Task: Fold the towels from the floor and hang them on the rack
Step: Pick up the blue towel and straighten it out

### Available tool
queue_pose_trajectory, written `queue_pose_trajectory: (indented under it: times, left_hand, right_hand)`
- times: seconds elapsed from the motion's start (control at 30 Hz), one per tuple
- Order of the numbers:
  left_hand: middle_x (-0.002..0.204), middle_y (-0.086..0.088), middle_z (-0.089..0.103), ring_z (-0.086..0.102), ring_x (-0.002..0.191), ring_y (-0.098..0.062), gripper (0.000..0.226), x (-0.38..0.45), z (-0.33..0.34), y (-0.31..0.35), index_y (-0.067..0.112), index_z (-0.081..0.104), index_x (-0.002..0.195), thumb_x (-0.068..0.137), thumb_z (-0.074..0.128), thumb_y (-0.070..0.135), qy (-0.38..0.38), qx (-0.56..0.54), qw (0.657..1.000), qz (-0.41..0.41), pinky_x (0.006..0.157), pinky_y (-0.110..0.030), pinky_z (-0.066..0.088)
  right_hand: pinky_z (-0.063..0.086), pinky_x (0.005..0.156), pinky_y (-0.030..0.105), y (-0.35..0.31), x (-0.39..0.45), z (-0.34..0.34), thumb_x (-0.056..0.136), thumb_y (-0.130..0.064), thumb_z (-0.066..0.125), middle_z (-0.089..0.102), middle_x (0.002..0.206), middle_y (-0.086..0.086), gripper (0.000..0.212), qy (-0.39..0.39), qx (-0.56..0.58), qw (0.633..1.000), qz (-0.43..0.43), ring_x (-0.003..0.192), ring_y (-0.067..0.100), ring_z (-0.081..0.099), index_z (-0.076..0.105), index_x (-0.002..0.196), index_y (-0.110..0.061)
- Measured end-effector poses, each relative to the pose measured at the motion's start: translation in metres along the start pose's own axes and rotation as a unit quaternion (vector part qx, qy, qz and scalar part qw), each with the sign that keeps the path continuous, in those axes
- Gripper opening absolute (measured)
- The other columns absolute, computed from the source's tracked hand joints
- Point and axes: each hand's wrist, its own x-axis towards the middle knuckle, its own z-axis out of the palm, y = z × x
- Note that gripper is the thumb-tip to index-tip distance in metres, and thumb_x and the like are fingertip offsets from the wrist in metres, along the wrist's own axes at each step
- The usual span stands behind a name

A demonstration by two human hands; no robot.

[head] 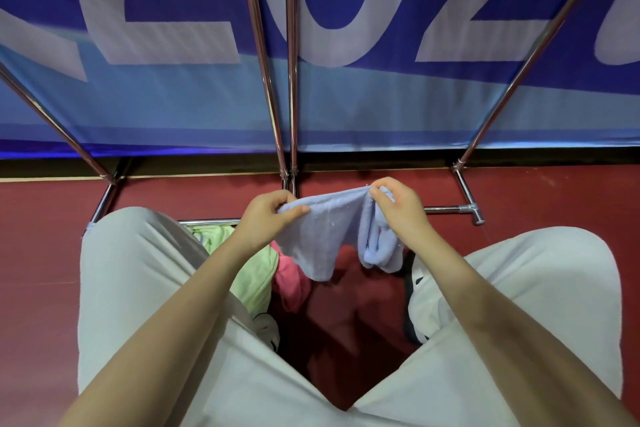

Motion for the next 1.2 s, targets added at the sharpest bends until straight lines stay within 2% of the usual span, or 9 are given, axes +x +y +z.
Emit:
queue_pose_trajectory:
  times: [0.2, 0.43, 0.53, 0.6, 0.67, 0.8, 0.97, 1.07, 1.2]
  left_hand:
    - [0.073, -0.005, 0.051, 0.047, 0.07, -0.012, 0.02, 0.0, -0.002, 0.001, 0.009, 0.056, 0.074, 0.091, 0.064, 0.016, 0.052, -0.215, 0.971, -0.086, 0.063, -0.025, 0.039]
    - [0.081, -0.008, 0.06, 0.053, 0.071, -0.017, 0.014, 0.006, 0.006, 0.003, 0.009, 0.067, 0.091, 0.096, 0.056, 0.019, 0.009, -0.286, 0.946, -0.151, 0.058, -0.024, 0.043]
    - [0.081, -0.009, 0.057, 0.051, 0.067, -0.017, 0.013, 0.008, 0.015, 0.006, 0.01, 0.064, 0.095, 0.097, 0.053, 0.018, -0.012, -0.32, 0.929, -0.185, 0.052, -0.021, 0.044]
    - [0.081, -0.009, 0.055, 0.051, 0.066, -0.018, 0.013, 0.008, 0.021, 0.008, 0.012, 0.063, 0.093, 0.098, 0.052, 0.017, -0.016, -0.352, 0.915, -0.197, 0.057, -0.023, 0.045]
    - [0.077, -0.005, 0.058, 0.053, 0.065, -0.017, 0.016, 0.007, 0.027, 0.011, 0.013, 0.064, 0.087, 0.098, 0.053, 0.015, -0.016, -0.372, 0.906, -0.202, 0.063, -0.027, 0.045]
    - [0.073, -0.001, 0.06, 0.054, 0.064, -0.014, 0.014, 0.005, 0.038, 0.02, 0.013, 0.067, 0.088, 0.096, 0.056, 0.018, 0.014, -0.38, 0.902, -0.207, 0.061, -0.024, 0.042]
    - [0.084, -0.005, 0.061, 0.054, 0.078, -0.019, 0.016, 0.007, 0.048, 0.031, 0.019, 0.075, 0.084, 0.093, 0.062, 0.023, 0.084, -0.374, 0.908, -0.168, 0.075, -0.033, 0.046]
    - [0.089, -0.005, 0.068, 0.06, 0.085, -0.02, 0.02, 0.005, 0.056, 0.044, 0.024, 0.077, 0.083, 0.094, 0.06, 0.022, 0.093, -0.377, 0.91, -0.145, 0.084, -0.038, 0.049]
    - [0.09, -0.007, 0.07, 0.064, 0.083, -0.018, 0.019, 0.005, 0.065, 0.062, 0.01, 0.072, 0.101, 0.097, 0.054, 0.016, 0.07, -0.414, 0.898, -0.133, 0.075, -0.027, 0.053]
  right_hand:
    - [0.036, 0.066, 0.001, 0.009, -0.003, -0.007, 0.093, -0.01, 0.053, 0.062, 0.084, -0.005, 0.013, 0.026, 0.022, 0.999, 0.03, 0.082, 0.011, 0.054, 0.062, 0.084, -0.014]
    - [0.036, 0.067, -0.001, 0.012, -0.005, -0.004, 0.094, -0.006, 0.049, 0.063, 0.091, 0.0, 0.017, 0.014, 0.04, 0.997, 0.061, 0.087, 0.013, 0.056, 0.063, 0.089, -0.012]
    - [0.037, 0.073, 0.001, 0.013, -0.004, -0.002, 0.092, -0.001, 0.046, 0.066, 0.092, 0.0, 0.024, 0.025, 0.061, 0.996, 0.054, 0.093, 0.014, 0.058, 0.067, 0.085, -0.011]
    - [0.039, 0.078, 0.005, 0.014, -0.004, -0.004, 0.092, -0.002, 0.044, 0.067, 0.094, -0.003, 0.028, 0.045, 0.056, 0.996, 0.048, 0.095, 0.012, 0.059, 0.069, 0.087, -0.014]
    - [0.041, 0.083, 0.011, 0.014, -0.004, -0.008, 0.093, -0.004, 0.043, 0.068, 0.099, -0.005, 0.03, 0.06, 0.041, 0.997, 0.042, 0.098, 0.009, 0.059, 0.071, 0.094, -0.015]
    - [0.041, 0.083, 0.006, 0.008, -0.004, -0.01, 0.095, -0.005, 0.046, 0.067, 0.102, -0.006, 0.028, 0.078, 0.057, 0.995, 0.039, 0.1, 0.006, 0.059, 0.071, 0.106, -0.009]
    - [0.048, 0.058, 0.021, -0.012, -0.007, 0.001, 0.093, -0.007, 0.052, 0.066, 0.077, -0.01, 0.021, 0.081, 0.155, 0.982, 0.067, 0.059, 0.001, 0.056, 0.071, 0.097, -0.014]
    - [0.051, 0.063, 0.031, -0.026, -0.009, 0.008, 0.093, -0.008, 0.055, 0.069, 0.082, -0.005, 0.019, 0.052, 0.219, 0.971, 0.078, 0.06, 0.007, 0.06, 0.07, 0.091, -0.018]
    - [0.054, 0.062, 0.02, -0.045, -0.01, 0.015, 0.091, 0.003, 0.05, 0.068, 0.082, 0.004, 0.018, 0.006, 0.299, 0.95, 0.086, 0.066, 0.008, 0.065, 0.065, 0.091, -0.008]
